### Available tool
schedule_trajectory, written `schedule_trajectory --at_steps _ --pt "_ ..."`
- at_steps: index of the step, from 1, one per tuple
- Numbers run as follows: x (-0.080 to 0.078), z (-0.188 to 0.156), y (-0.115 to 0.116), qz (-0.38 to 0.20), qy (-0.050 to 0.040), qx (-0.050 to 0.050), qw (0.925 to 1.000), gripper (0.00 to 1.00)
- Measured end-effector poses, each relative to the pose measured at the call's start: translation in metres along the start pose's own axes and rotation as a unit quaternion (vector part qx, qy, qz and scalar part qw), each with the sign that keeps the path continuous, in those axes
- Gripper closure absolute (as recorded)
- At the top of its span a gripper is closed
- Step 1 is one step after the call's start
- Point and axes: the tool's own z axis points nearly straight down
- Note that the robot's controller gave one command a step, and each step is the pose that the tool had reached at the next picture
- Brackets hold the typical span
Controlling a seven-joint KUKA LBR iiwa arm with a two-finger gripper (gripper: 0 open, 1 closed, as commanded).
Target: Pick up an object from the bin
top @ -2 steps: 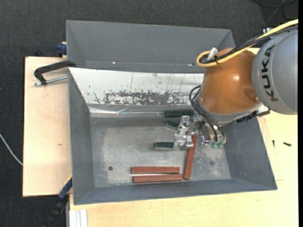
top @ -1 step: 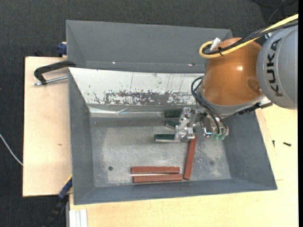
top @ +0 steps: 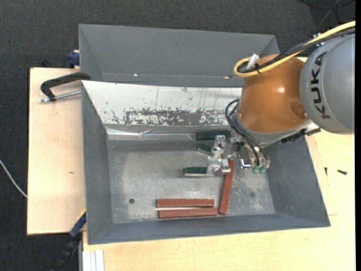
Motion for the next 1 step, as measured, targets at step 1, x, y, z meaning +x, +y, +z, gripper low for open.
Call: schedule_trajectory --at_steps 1 --pt "-0.0081 -0.0388 -0.0054 -0.038 0.0008 0.0 0.9993 1.0"
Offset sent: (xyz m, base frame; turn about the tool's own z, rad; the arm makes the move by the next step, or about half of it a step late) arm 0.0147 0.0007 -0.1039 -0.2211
